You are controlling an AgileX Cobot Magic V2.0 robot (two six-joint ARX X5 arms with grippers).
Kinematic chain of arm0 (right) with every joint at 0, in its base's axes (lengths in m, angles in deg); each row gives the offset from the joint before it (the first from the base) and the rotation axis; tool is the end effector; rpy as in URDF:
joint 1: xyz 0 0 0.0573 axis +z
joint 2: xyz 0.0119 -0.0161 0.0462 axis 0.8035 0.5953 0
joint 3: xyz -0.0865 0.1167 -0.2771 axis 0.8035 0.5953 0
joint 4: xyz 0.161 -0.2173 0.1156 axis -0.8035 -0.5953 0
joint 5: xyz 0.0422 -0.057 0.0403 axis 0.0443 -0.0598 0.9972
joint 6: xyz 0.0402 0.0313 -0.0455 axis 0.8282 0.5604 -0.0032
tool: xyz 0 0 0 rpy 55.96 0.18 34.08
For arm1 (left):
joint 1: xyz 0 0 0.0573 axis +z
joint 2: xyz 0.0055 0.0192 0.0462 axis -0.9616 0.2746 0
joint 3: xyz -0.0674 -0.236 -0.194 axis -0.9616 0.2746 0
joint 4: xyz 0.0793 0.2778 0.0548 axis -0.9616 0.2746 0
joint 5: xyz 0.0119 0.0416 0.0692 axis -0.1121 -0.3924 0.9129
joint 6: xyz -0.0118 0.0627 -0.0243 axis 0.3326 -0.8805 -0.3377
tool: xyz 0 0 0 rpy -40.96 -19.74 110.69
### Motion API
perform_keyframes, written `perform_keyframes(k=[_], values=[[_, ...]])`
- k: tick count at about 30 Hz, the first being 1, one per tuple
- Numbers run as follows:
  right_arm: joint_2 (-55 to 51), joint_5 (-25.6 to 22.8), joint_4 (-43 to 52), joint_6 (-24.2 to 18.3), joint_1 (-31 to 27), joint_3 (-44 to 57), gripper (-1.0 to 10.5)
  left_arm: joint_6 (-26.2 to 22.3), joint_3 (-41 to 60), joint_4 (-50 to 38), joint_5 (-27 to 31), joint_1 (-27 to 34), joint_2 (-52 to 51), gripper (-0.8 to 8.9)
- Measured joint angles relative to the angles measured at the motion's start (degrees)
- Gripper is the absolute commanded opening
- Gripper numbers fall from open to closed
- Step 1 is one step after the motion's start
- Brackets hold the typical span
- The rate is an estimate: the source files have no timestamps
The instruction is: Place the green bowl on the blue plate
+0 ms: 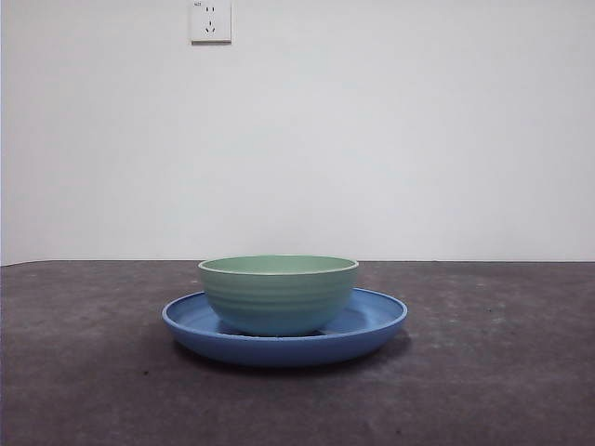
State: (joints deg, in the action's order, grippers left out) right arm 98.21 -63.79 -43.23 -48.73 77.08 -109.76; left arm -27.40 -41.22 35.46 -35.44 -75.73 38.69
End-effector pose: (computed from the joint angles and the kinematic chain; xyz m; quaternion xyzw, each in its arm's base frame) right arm 0.0843 0.0592 0.3871 0.0229 0.3183 0.3740 0.8708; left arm 0.1105 -0.0044 0.1548 0.0049 0.0769 -0.0260 0.9967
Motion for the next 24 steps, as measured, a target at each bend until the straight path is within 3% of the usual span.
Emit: perform_keyframes(k=[17, 24], values=[[-1.62, 0.26, 0.57, -0.02, -2.21, 0.22, 0.3, 0.0, 0.0, 0.0, 0.0, 0.0, 0.0, 0.19], [-11.26, 0.24, 17.42, -0.09, -11.87, 12.28, 0.3, 0.0, 0.0, 0.0, 0.0, 0.0, 0.0, 0.19]])
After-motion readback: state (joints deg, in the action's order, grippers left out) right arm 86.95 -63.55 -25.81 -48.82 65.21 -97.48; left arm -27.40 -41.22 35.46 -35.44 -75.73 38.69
